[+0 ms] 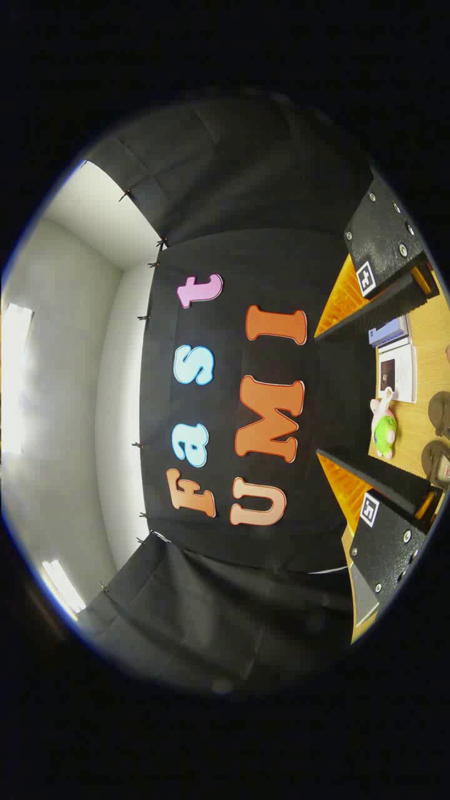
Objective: Open the storage box then place both shoes into the box .Put the left shoe in first, then the right shoe, with the right side of both shoes facing outward in a uniform manner.
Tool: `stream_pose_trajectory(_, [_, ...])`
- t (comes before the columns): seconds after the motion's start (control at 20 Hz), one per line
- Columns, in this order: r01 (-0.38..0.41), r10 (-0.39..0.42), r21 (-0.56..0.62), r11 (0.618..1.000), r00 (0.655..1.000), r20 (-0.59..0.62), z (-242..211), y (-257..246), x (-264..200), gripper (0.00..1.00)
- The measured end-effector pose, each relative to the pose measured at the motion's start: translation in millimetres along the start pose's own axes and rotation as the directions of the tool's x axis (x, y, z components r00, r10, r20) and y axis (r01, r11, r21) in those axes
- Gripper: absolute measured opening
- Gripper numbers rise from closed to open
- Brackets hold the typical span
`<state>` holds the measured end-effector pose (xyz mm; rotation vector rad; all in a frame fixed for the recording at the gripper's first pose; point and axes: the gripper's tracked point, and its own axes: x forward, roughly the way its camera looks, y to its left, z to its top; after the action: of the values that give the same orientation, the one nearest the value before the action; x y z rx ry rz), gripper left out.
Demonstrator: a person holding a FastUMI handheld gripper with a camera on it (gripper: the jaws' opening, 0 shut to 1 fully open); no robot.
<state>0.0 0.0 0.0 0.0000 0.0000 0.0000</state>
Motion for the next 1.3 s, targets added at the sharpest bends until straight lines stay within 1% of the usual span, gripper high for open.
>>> stream_pose_trajectory(0.2, [-0.006,0.006,-0.002,1.000,1.000,0.009,1,-1,-3,0.98])
stream_pose_trajectory(0.35, [0.007,-0.007,-0.005,1.000,1.000,-0.001,-4,-5,-2,0.98])
stream_pose_trajectory(0.85, [-0.007,0.007,0.004,1.000,1.000,-0.004,-6,-1,-1,0.98])
stream_pose_trajectory(1.3, [-0.053,0.054,0.013,0.998,0.997,-0.050,-23,18,-1,0.98])
